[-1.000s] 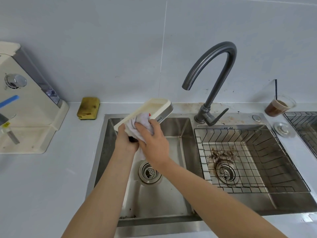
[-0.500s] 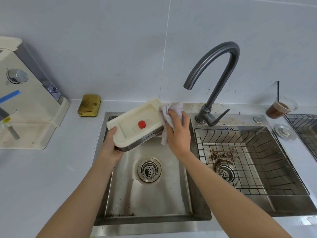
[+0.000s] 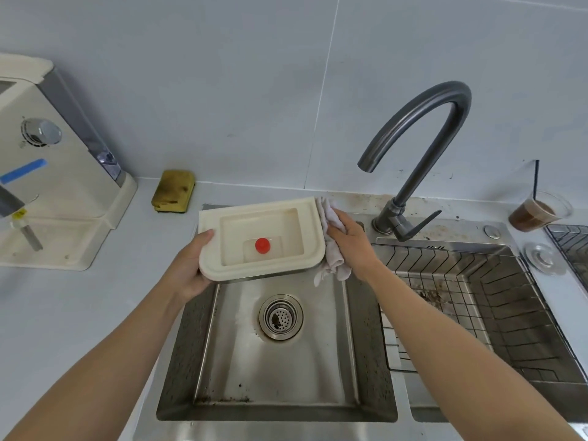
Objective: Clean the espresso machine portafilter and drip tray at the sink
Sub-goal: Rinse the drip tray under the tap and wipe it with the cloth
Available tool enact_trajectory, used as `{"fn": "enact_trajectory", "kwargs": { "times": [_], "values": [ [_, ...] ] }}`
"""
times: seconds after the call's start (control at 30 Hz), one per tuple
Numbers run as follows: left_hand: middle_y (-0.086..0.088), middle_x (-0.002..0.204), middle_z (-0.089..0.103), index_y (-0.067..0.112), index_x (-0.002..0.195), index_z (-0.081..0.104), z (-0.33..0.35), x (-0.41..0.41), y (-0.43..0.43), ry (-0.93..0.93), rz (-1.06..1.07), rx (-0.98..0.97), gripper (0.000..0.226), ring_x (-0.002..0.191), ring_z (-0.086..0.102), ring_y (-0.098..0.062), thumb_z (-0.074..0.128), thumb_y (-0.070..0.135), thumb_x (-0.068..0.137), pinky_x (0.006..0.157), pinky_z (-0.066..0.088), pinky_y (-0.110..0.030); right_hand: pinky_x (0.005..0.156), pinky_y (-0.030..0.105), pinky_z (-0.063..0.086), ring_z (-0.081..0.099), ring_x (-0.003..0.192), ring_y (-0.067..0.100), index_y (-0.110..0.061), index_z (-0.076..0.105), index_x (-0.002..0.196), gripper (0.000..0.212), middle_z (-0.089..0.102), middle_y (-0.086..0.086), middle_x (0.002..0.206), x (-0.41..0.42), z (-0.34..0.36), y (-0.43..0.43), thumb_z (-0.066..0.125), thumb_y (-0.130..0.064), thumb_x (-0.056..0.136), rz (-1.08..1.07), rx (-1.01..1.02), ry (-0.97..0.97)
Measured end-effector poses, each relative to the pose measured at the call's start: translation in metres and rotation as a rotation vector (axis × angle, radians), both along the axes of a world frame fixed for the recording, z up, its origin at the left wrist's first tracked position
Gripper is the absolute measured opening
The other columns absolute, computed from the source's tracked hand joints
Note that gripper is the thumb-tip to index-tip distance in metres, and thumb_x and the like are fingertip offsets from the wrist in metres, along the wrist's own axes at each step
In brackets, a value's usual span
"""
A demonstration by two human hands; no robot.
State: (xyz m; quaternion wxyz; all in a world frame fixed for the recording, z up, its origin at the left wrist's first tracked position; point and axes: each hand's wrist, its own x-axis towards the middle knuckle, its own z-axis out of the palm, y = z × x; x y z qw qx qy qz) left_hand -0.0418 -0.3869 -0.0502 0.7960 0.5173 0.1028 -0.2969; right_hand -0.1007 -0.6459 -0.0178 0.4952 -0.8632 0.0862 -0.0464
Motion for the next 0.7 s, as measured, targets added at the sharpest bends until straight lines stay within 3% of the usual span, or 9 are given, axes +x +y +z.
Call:
{"fn": "enact_trajectory", "kwargs": {
  "times": [0.1, 0.17, 0.23, 0.27, 0.33, 0.43, 0.5, 0.6, 0.7],
  "values": [
    [-0.012, 0.126, 0.06, 0.015, 0.124, 0.054, -0.006, 0.003, 0.0, 0.001, -0.027, 0.042, 0.035, 0.112, 0.058, -0.028, 0.045, 0.031, 0.093, 0.08, 0.055, -0.039, 0.075, 0.026, 0.049, 0.059, 0.09, 0.034, 0.007, 0.056, 0.111, 0.026, 0.061, 0.032, 0.106, 0.016, -0.005, -0.003, 0.044, -0.01, 0.096, -0.004, 0.011, 0.015],
    [-0.011, 0.123, 0.061, 0.015, 0.122, 0.055, -0.01, 0.003, -0.001, 0.001, -0.011, 0.074, 0.033, 0.108, 0.059, -0.026, 0.045, 0.029, 0.094, 0.077, 0.056, -0.035, 0.072, 0.036, 0.046, 0.059, 0.075, 0.029, 0.003, 0.059, 0.099, 0.023, 0.063, 0.026, 0.085, 0.029, -0.012, -0.007, 0.043, -0.013, 0.096, 0.042, -0.041, 0.048],
    [-0.009, 0.119, 0.062, 0.014, 0.124, 0.054, -0.015, 0.005, -0.002, 0.025, 0.054, 0.09, 0.034, 0.102, 0.061, -0.023, 0.044, 0.028, 0.094, 0.072, 0.058, -0.032, 0.068, 0.034, 0.044, 0.055, 0.069, 0.02, -0.002, 0.056, 0.087, 0.021, 0.059, 0.015, 0.072, 0.045, -0.021, -0.011, 0.043, -0.016, 0.096, 0.087, -0.142, 0.054],
    [-0.009, 0.118, 0.063, 0.013, 0.125, 0.053, -0.017, 0.006, -0.003, 0.038, 0.084, 0.093, 0.035, 0.101, 0.062, -0.023, 0.044, 0.027, 0.094, 0.07, 0.058, -0.031, 0.069, 0.033, 0.043, 0.056, 0.072, 0.019, -0.007, 0.056, 0.086, 0.019, 0.059, 0.011, 0.075, 0.053, -0.024, -0.012, 0.043, -0.018, 0.096, 0.104, -0.224, 0.037],
    [-0.007, 0.112, 0.065, 0.014, 0.123, 0.054, -0.022, 0.009, -0.001, 0.05, 0.124, 0.108, 0.033, 0.097, 0.062, -0.021, 0.045, 0.026, 0.094, 0.064, 0.059, -0.028, 0.081, 0.028, 0.042, 0.056, 0.095, 0.02, -0.02, 0.057, 0.1, 0.017, 0.057, 0.006, 0.102, 0.074, -0.035, -0.018, 0.041, -0.022, 0.096, 0.194, -0.403, 0.08],
    [-0.006, 0.11, 0.065, 0.014, 0.121, 0.055, -0.028, 0.014, 0.004, 0.06, 0.143, 0.148, 0.03, 0.097, 0.062, -0.022, 0.045, 0.025, 0.094, 0.068, 0.059, -0.031, 0.105, 0.027, 0.03, 0.034, 0.127, 0.023, -0.019, 0.048, 0.131, 0.04, 0.03, 0.001, 0.143, 0.098, -0.038, -0.018, 0.046, -0.032, 0.093, 0.371, -0.82, 0.246],
    [-0.007, 0.11, 0.066, 0.014, 0.118, 0.056, -0.031, 0.017, 0.009, 0.069, 0.142, 0.171, 0.028, 0.096, 0.064, -0.021, 0.045, 0.023, 0.094, 0.076, 0.055, -0.037, 0.096, 0.034, 0.037, 0.043, 0.121, 0.027, -0.021, 0.044, 0.134, 0.042, 0.033, 0.005, 0.141, 0.116, -0.03, -0.015, 0.047, -0.025, 0.093, 0.443, -0.897, 0.226],
    [-0.001, 0.099, 0.07, 0.016, 0.105, 0.061, -0.035, 0.023, 0.013, 0.078, 0.143, 0.172, 0.021, 0.085, 0.068, -0.014, 0.044, 0.021, 0.095, 0.075, 0.054, -0.034, 0.077, 0.034, 0.045, 0.051, 0.11, 0.027, -0.028, 0.037, 0.135, 0.055, 0.031, 0.0, 0.139, 0.143, -0.031, -0.013, 0.055, -0.007, 0.087, 0.516, -1.047, 0.207],
    [-0.005, 0.106, 0.067, 0.012, 0.115, 0.056, -0.04, 0.027, 0.015, 0.088, 0.136, 0.169, 0.025, 0.095, 0.064, -0.02, 0.044, 0.021, 0.094, 0.08, 0.051, -0.036, 0.088, 0.035, 0.046, 0.045, 0.118, 0.027, -0.031, 0.032, 0.137, 0.066, 0.027, -0.002, 0.144, 0.168, -0.045, -0.01, 0.062, -0.007, 0.083, 0.549, -1.143, 0.208]
  ]
}}
